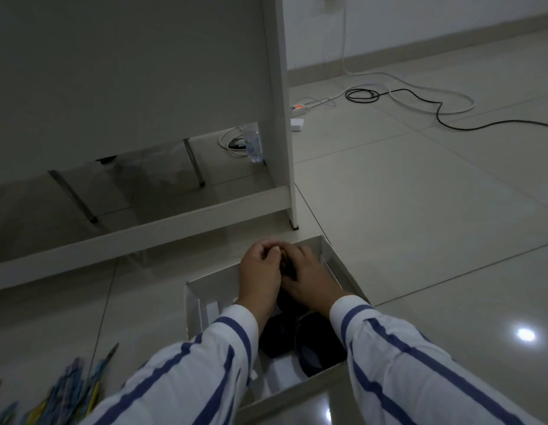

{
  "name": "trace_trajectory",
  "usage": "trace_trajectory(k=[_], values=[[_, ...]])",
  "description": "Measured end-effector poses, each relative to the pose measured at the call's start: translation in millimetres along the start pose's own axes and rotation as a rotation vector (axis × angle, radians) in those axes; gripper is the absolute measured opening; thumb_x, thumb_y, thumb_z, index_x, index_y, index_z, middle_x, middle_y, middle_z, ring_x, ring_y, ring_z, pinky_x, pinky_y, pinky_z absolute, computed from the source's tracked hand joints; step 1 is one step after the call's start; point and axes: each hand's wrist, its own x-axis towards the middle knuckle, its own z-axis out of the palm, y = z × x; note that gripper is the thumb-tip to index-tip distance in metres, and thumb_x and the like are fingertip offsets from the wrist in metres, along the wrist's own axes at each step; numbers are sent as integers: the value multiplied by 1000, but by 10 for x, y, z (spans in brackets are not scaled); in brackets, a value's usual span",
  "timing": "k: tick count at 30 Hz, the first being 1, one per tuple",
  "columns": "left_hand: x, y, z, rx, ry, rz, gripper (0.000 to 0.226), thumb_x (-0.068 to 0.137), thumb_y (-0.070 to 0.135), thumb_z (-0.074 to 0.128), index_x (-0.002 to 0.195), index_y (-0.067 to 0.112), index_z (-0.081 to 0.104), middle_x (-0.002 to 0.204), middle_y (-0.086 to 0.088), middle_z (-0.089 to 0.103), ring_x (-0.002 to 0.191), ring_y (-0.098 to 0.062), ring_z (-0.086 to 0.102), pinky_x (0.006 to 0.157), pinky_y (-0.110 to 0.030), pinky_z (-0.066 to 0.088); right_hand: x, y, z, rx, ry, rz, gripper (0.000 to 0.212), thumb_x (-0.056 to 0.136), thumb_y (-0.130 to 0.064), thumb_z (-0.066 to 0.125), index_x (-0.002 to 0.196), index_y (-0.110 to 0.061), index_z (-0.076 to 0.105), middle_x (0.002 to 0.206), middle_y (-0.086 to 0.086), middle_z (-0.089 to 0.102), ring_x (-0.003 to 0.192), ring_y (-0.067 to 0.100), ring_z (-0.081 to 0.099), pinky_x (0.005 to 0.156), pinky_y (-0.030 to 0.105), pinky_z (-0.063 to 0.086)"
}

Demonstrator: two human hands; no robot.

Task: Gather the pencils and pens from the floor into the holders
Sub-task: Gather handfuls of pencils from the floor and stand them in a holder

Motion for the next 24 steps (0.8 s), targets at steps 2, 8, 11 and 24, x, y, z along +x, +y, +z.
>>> trace_trajectory(k=[2,8,11,24], values=[[21,-68,-26,137,-4,79,20,96,14,48,106,22,63,106,3,62,96,-8,57,90,-25,47,1,5,-4,-50,2,-1,61,87,-14,58,143,-17,35,132,12,45,121,25,46,89,15,28],[89,-195,-117,757,-38,324,44,98,35,32,138,20,44,150,-3,34,139,-21,26,116,-36,19,-18,-27,16,-83,25,-21,54,89,-16,55,140,-16,39,128,13,47,118,27,48,93,22,34],[166,-292,-163,853,-146,189,48,99,38,29,143,19,33,154,-7,26,142,-28,22,115,-47,22,-37,-71,15,-182,10,-16,55,93,-19,49,145,-12,32,138,12,44,124,28,40,102,29,29],[29,-135,-281,337,-311,-33,61,101,31,36,152,23,4,161,2,-10,148,-18,-1,121,-42,13,-119,-270,103,-83,-31,106,67,91,-17,54,148,-13,19,147,13,32,128,31,43,104,37,39]])
